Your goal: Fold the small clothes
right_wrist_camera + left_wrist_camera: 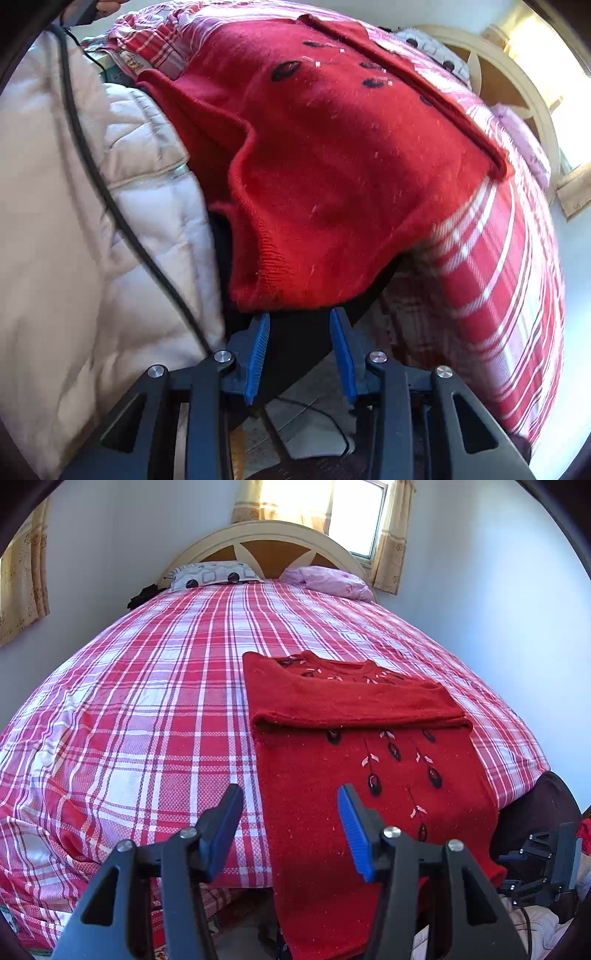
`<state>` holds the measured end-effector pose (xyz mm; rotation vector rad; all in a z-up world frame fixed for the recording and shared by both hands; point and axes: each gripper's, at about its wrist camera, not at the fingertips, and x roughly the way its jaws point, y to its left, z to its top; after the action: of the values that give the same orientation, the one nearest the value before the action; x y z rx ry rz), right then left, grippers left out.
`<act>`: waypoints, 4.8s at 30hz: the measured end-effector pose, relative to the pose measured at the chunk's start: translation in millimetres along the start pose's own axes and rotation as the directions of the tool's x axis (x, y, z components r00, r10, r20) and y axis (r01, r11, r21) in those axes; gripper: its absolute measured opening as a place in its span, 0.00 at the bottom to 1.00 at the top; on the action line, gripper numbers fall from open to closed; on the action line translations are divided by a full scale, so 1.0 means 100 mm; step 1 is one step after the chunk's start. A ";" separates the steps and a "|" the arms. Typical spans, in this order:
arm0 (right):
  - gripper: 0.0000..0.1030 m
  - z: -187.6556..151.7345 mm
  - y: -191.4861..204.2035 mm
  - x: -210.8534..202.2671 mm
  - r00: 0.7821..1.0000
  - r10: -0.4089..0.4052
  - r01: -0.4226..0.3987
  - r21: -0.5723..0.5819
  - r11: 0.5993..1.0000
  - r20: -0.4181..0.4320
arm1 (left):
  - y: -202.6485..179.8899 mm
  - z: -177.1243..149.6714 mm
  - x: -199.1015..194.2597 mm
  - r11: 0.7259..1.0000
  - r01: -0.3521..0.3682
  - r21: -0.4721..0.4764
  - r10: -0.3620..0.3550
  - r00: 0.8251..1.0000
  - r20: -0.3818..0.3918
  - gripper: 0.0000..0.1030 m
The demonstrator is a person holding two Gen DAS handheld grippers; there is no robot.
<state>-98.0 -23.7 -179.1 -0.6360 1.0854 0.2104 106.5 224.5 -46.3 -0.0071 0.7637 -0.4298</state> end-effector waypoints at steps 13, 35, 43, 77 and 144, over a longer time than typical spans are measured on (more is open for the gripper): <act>0.34 0.24 -0.03 0.10 0.993 0.078 -0.073 -0.050 0.996 0.090 | 0.06 -0.02 0.06 1.000 -0.001 -0.025 0.000 1.000 -0.022 0.55; 0.05 0.59 -2.05 -0.44 0.826 -0.005 -0.458 0.675 0.578 0.564 | -0.23 -0.45 0.18 0.918 0.006 0.395 0.015 0.999 -0.049 0.65; 0.05 0.68 -2.24 0.12 0.869 0.038 -0.448 0.754 0.481 0.493 | -0.73 -1.18 -0.01 0.556 -0.137 0.820 0.063 0.990 0.123 0.66; 0.05 0.31 -2.13 0.04 0.841 0.045 -0.515 0.770 0.378 0.540 | -0.76 -0.78 0.21 0.655 0.355 0.668 -0.336 0.928 -0.164 0.13; 0.06 0.18 -2.26 0.41 0.846 0.091 -0.527 0.801 0.283 0.525 | 0.74 0.13 0.72 0.888 0.347 -0.301 -0.401 0.905 -0.141 0.59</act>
<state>38.6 -200.8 -123.7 0.7165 0.7381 0.0153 189.0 263.1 -96.8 -0.3799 1.0212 -0.7009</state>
